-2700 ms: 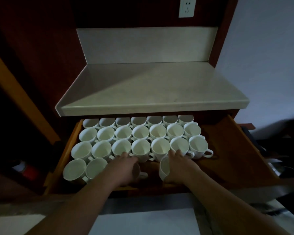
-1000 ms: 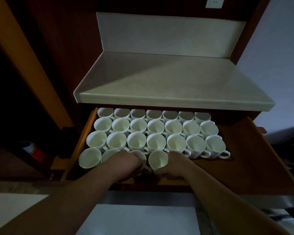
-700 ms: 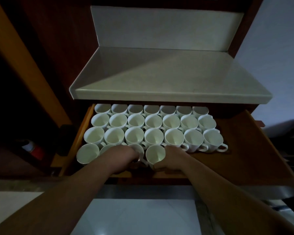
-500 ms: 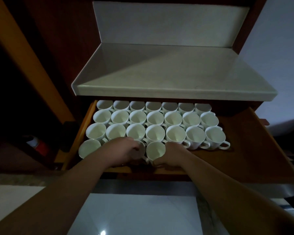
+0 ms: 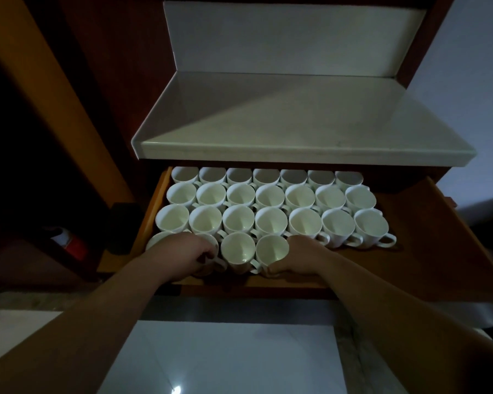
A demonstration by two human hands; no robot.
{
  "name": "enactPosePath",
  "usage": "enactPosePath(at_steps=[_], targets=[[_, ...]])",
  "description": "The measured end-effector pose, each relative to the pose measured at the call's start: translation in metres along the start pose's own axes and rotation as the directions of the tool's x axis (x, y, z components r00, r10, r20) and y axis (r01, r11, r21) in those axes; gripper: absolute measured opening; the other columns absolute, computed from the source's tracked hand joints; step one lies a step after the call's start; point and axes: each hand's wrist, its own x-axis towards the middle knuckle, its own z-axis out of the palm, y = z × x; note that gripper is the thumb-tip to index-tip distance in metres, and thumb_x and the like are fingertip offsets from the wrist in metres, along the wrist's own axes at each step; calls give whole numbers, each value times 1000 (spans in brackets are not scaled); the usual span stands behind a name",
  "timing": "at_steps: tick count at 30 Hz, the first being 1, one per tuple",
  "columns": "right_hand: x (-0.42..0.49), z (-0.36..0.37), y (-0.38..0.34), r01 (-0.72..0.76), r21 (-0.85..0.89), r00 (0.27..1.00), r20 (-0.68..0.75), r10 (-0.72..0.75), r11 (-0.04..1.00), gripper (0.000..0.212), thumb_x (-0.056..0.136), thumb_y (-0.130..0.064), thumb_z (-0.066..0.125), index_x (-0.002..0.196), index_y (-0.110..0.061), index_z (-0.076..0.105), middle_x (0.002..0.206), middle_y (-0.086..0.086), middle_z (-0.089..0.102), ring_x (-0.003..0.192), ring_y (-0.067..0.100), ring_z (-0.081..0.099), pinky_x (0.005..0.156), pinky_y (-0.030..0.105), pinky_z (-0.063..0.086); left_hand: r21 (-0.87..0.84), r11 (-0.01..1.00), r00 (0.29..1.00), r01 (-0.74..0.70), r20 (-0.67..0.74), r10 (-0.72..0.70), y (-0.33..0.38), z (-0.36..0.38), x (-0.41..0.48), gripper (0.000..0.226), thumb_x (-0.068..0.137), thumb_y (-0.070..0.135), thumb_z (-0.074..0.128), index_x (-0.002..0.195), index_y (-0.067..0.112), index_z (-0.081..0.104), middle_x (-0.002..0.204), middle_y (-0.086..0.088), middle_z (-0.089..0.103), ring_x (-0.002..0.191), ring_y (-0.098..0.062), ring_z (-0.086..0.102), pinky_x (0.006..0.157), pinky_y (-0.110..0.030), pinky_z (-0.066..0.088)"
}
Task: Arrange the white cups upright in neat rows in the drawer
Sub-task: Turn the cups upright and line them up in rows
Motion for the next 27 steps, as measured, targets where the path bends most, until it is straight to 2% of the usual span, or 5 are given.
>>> enactPosePath(at_steps=[4, 10, 16, 23, 27], targets=[[-3, 0, -2, -18, 15, 1000, 9, 18, 1000, 69, 53, -79, 80, 97, -28, 71, 88, -9, 75, 81, 7, 69, 76, 33, 58, 25, 999, 999, -41, 2, 41, -4, 2, 3, 13, 97, 36, 65, 108, 32, 71, 98, 7, 71, 88, -11, 65, 83, -37, 59], [-7, 0, -2, 15, 93, 999, 39, -18, 996, 70, 53, -77, 83, 109, -38, 68, 102, -13, 75, 94, 7, 70, 90, 41, 59, -115, 987, 992, -108, -81, 99, -15, 1, 1, 15, 91, 52, 63, 90, 39, 68, 93, 18, 66, 88, -6, 63, 79, -37, 58], [-19, -8, -8, 14, 116, 998, 51, -20, 993, 77, 51, -72, 79, 115, -30, 69, 103, -9, 76, 95, 11, 72, 91, 41, 59, 6, 999, 999, 46, -26, -46, -55, -1, -19, 55, 80, 52, 81, 128, 43, 54, 120, 14, 61, 99, -8, 57, 82, -31, 55], [-24, -9, -16, 8, 32, 999, 32, -9, 999, 76, 58, -72, 76, 119, -29, 67, 109, -8, 74, 98, 14, 69, 92, 45, 57, 22, 994, 991, 107, -84, -105, -56, 7, -14, 42, 93, 39, 67, 129, 32, 46, 89, 9, 61, 76, -9, 58, 58, -31, 45], [-25, -9, -18, 18, 6, 998, 53, -19, 1000, 63, 65, -70, 80, 113, -32, 66, 104, -10, 74, 95, 11, 69, 90, 43, 58, -15, 993, 986, 118, -113, -119, -54, 8, -15, 47, 93, 33, 68, 133, 32, 45, 83, 8, 58, 74, -9, 56, 56, -30, 42]])
